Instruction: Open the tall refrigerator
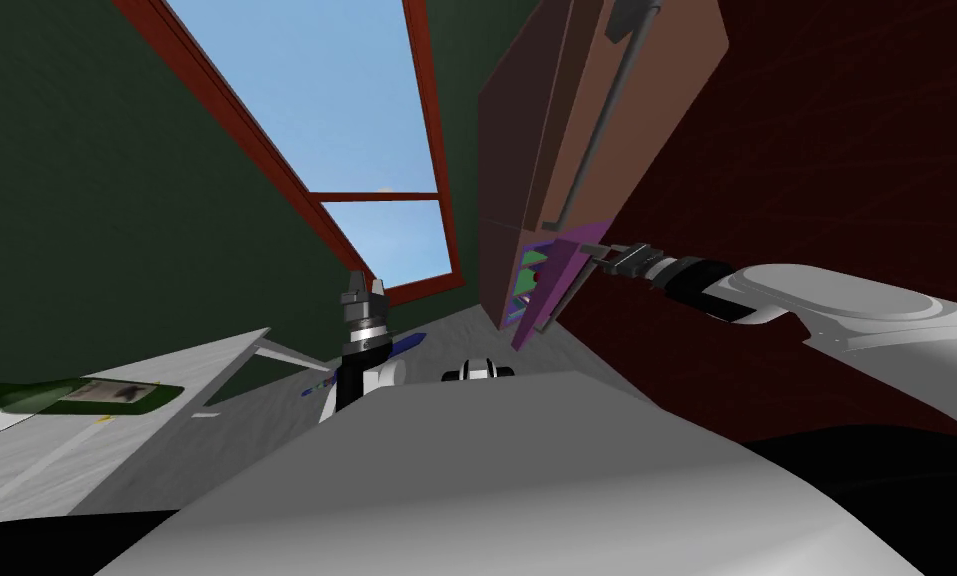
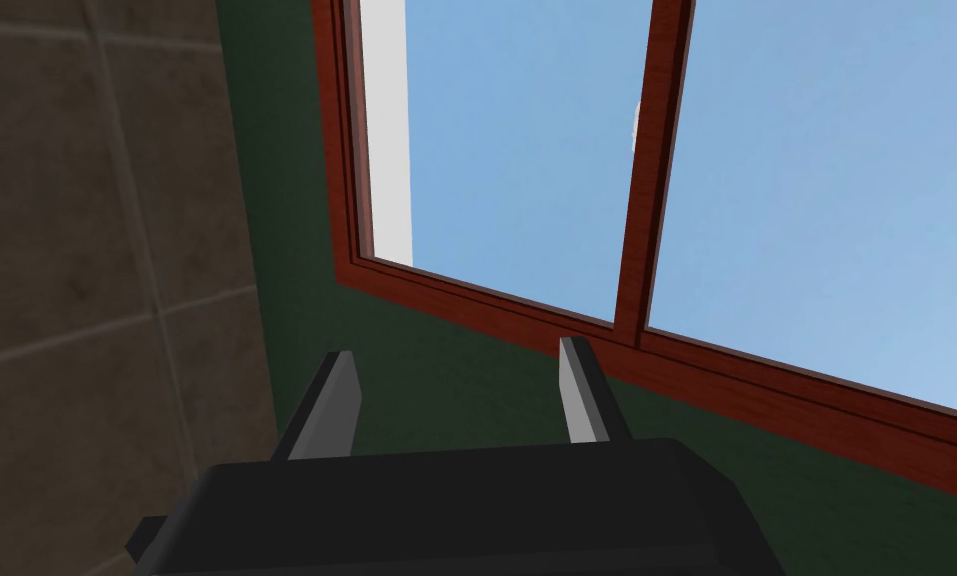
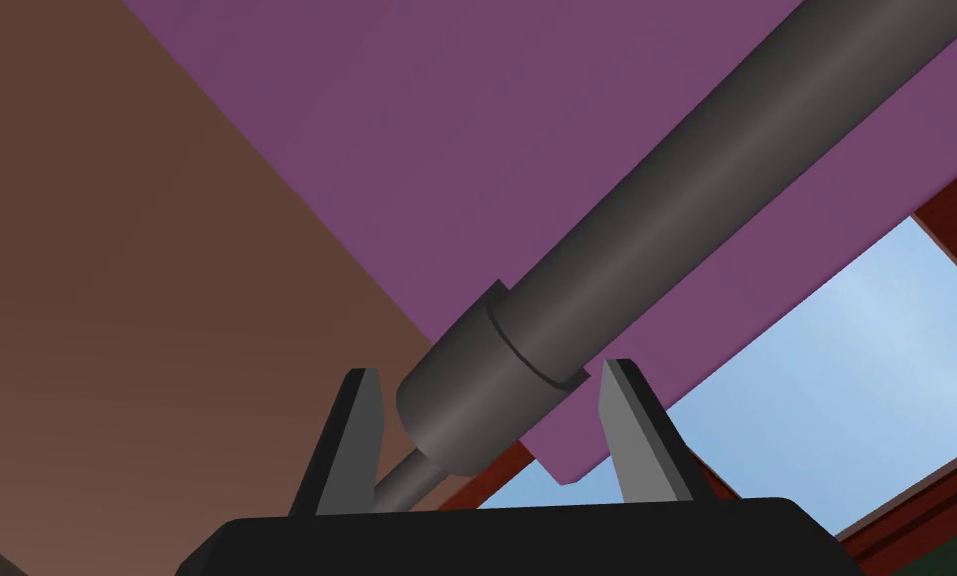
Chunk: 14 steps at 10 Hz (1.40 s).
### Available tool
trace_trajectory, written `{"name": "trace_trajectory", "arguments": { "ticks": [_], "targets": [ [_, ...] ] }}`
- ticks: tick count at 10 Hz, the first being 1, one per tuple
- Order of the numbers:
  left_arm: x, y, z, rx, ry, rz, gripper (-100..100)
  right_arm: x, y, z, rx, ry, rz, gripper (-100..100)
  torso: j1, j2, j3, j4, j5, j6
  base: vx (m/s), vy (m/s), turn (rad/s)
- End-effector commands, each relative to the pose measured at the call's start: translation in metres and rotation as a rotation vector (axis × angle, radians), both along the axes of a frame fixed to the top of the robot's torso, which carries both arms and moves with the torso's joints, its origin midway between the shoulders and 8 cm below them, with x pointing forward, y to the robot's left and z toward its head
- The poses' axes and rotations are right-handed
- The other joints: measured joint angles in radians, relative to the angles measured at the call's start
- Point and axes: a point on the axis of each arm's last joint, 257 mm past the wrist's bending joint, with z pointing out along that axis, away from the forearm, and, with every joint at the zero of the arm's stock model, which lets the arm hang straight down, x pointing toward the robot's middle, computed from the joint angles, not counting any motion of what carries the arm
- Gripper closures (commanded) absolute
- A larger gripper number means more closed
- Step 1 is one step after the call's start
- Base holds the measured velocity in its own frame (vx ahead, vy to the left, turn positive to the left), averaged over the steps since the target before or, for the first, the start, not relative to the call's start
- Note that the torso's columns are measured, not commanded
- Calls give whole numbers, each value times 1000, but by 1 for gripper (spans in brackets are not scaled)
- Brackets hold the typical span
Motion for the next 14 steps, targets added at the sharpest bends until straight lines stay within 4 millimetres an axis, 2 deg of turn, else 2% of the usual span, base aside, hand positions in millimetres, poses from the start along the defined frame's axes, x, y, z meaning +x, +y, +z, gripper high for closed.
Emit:
{"name": "trace_trajectory", "arguments": {
  "ticks": [1, 3, 5, 6, 7, 8, 10, 11, 13, 14],
  "targets": [
    [0, 0, 0, 0, 0, 0, 0, -2, 21, 0, -3, -2, 52, 100, 1, 1, 1, 0, -1, 2, -167, -230, 30],
    [0, 0, 0, 0, 0, 0, 0, -3, 50, 1, -6, -2, 120, 100, 1, 8, 6, 1, -2, 2, -202, -331, 68],
    [0, 0, 0, 0, 0, 0, 0, -2, 47, 9, -7, -15, 109, 100, 4, 11, 9, 1, -2, 6, -108, -177, 20],
    [0, 0, 0, 0, 0, 0, 0, -3, 59, 9, -8, -15, 141, 100, 13, 5, 5, 0, 1, 3, -55, -157, 31],
    [0, 0, 0, 0, 0, 0, 0, -6, 73, 7, -7, -11, 172, 100, 10, 5, 4, 1, 3, 0, -91, -282, 82],
    [0, 0, 0, 0, 0, 0, 0, -6, 73, 7, -7, -11, 172, 100, 3, 8, 6, 2, 1, 1, -78, -292, 76],
    [0, 0, 0, 0, 0, 0, 0, -11, 100, 4, -6, -6, 236, 100, -7, 6, 4, 4, -1, 4, -106, -354, 61],
    [0, 0, 0, 0, 0, 0, 0, -11, 100, 4, -6, -6, 236, 100, -5, 5, 3, 3, -1, 2, -62, -260, 29],
    [0, 0, 0, 0, 0, 0, 0, -19, 127, 2, -6, -1, 300, 100, 3, -3, -2, -1, 1, 0, -69, -300, 44],
    [0, 0, 0, 0, 0, 0, 0, -19, 127, 2, -6, -1, 300, 100, 0, 0, -1, 0, 1, -1, -96, -275, 63]
  ]
}}
